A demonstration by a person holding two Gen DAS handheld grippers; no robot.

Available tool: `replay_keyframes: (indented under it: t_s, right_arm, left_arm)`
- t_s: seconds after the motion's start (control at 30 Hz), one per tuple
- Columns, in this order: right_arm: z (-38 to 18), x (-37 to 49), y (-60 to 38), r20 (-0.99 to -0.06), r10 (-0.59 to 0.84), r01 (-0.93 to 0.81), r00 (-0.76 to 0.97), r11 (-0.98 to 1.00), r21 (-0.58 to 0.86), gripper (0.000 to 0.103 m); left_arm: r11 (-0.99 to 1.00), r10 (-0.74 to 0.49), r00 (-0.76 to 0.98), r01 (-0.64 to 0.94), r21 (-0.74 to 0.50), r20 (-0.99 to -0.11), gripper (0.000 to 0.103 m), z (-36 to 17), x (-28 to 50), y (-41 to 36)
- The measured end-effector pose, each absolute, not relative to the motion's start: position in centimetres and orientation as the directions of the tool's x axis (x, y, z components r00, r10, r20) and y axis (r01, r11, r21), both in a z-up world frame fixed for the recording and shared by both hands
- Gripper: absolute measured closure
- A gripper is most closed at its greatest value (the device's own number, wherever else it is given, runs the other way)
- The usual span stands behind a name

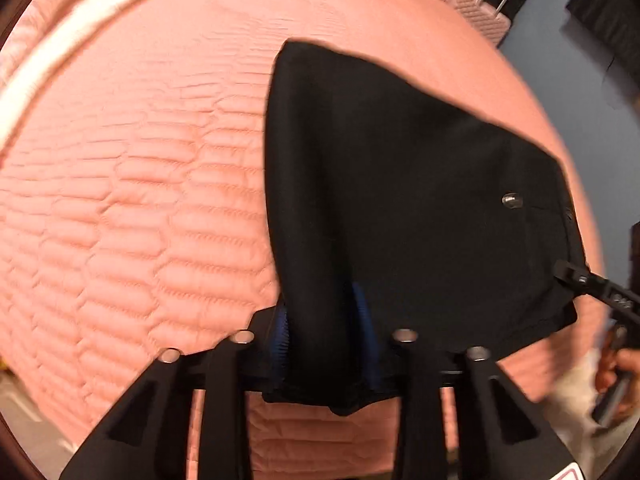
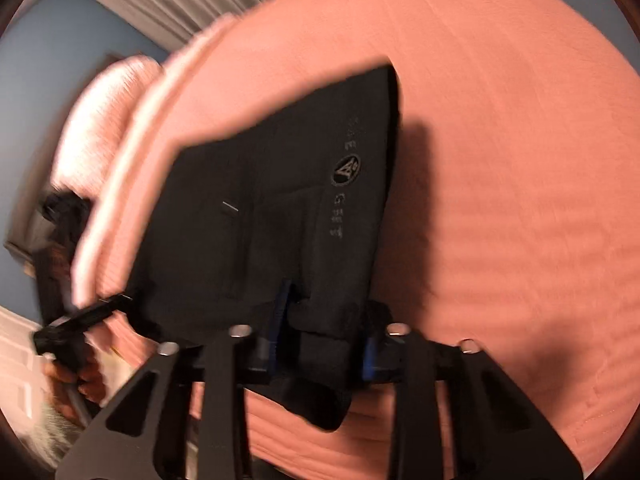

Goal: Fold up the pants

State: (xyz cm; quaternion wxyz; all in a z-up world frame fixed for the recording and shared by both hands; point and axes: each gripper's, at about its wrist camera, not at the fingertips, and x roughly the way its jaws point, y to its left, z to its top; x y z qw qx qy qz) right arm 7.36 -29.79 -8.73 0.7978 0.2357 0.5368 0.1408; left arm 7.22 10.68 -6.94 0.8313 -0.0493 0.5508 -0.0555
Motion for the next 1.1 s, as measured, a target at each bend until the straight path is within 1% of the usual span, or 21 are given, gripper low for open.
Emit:
replay_keyframes:
  t_s: [0.03,0.07,0.13,0.17,0.23,0.3,0.4,0.43,0.47,0.53,0.6,0.63,0.67,0.7,0.77,0.8,0.87,0.9,1.0,1.07,1.1]
  right_arm:
    - [-8.5,7.1,-30.8,-0.765,0.498,0.08,0.408,0.815,0.573,0.06]
    - [-7.2,6.8,-31.4,-0.766,0.455,0.117,0.453,0.822,0.557,0.059]
    - [-3.4,7.0,-30.6,-0.769,0.315,0.081,0.557,0.9,0.427,0.059]
    - [-2.1,7.6,-29.7,-0.754,0.308,0.049,0.581,0.911,0.41,0.06]
    - [0.0,9.5,-27.2,-0.721,0.321,-0.017,0.614,0.919,0.394,0.06]
    - [0.7,12.5,-23.6,-0.704,0.359,-0.101,0.613,0.919,0.381,0.06]
    - [-2.5,17.2,-19.0,-0.753,0.394,-0.162,0.527,0.917,0.365,0.064]
    - [-3.6,18.2,-18.3,-0.776,0.371,-0.169,0.51,0.928,0.332,0.068]
    - [-5.3,19.2,-18.6,-0.807,0.318,-0.161,0.498,0.948,0.274,0.08]
    - [-6.2,19.8,-21.8,-0.813,0.297,-0.069,0.5,0.95,0.305,0.103]
    - [-4.3,18.5,-25.2,-0.785,0.245,0.052,0.57,0.942,0.331,0.103]
    - [-3.4,18.1,-25.4,-0.77,0.242,0.048,0.591,0.941,0.334,0.097]
    - [-3.0,18.4,-24.4,-0.77,0.279,-0.009,0.574,0.942,0.335,0.097]
    - [-3.4,18.9,-23.3,-0.792,0.287,-0.066,0.539,0.952,0.299,0.097]
    - [-5.6,19.7,-23.5,-0.845,0.185,-0.072,0.501,0.982,0.172,0.103]
    - [-6.1,19.6,-25.1,-0.849,0.169,-0.013,0.5,0.982,0.188,0.103]
    - [-4.7,18.0,-28.2,-0.819,0.184,0.099,0.544,0.955,0.28,0.102]
    - [-3.7,16.8,-28.1,-0.804,0.184,0.088,0.565,0.956,0.281,0.096]
    - [-3.1,12.8,-25.7,-0.798,0.315,-0.08,0.514,0.944,0.321,0.097]
    - [-5.8,10.7,-24.7,-0.865,0.244,-0.112,0.439,0.97,0.216,0.102]
    - [-6.8,9.8,-25.5,-0.864,0.243,-0.089,0.44,0.97,0.228,0.103]
  left_arm:
    - [0.994,-0.111,0.404,0.022,-0.111,-0.908,0.063,-6.4,7.1,10.6]
    - [0.998,-0.064,0.443,0.002,-0.07,-0.894,0.064,-5.0,7.2,10.6]
    - [0.999,0.037,0.537,-0.002,0.042,-0.843,0.064,-1.9,7.8,10.5]
    - [0.996,0.061,0.576,0.019,0.088,-0.815,0.064,-0.2,8.6,10.0]
    - [0.994,0.059,0.618,0.033,0.101,-0.784,0.064,1.6,10.9,8.9]
    - [0.994,0.017,0.616,0.072,0.078,-0.788,0.064,1.9,13.9,7.1]
    - [0.991,0.028,0.561,0.09,0.095,-0.828,0.061,-1.5,18.3,4.8]
    - [0.99,0.056,0.493,0.084,0.112,-0.868,0.06,-4.4,20.5,4.5]
    - [0.992,0.06,0.448,0.073,0.103,-0.892,0.06,-6.0,20.9,5.1]
    - [0.995,0.038,0.461,0.06,0.074,-0.886,0.055,-6.6,21.8,6.2]
    - [0.995,0.064,0.477,0.037,0.094,-0.876,0.055,-4.7,21.4,7.7]
    - [0.996,0.064,0.517,0.026,0.09,-0.854,0.055,-3.6,21.1,8.2]
    - [0.995,0.074,0.537,0.012,0.095,-0.84,0.055,-3.2,21.3,8.6]
    - [0.993,0.096,0.515,0.01,0.118,-0.852,0.055,-3.9,22.2,8.7]
    - [0.991,0.102,0.422,0.036,0.129,-0.901,0.052,-6.7,24.8,8.1]
    - [0.991,0.1,0.416,0.035,0.126,-0.904,0.042,-7.4,25.2,8.5]
    - [0.994,0.088,0.446,0.015,0.106,-0.891,0.042,-5.6,24.3,9.7]
    - [0.993,0.108,0.466,-0.004,0.12,-0.878,0.044,-4.6,23.9,9.8]
    - [0.998,0.051,0.527,0.007,0.065,-0.848,0.045,-1.7,18.9,10.3]
    - [0.997,0.009,0.518,0.064,0.049,-0.855,0.045,-2.0,15.7,8.8]
    - [0.994,0.027,0.505,0.079,0.077,-0.863,0.045,-2.7,14.6,7.7]
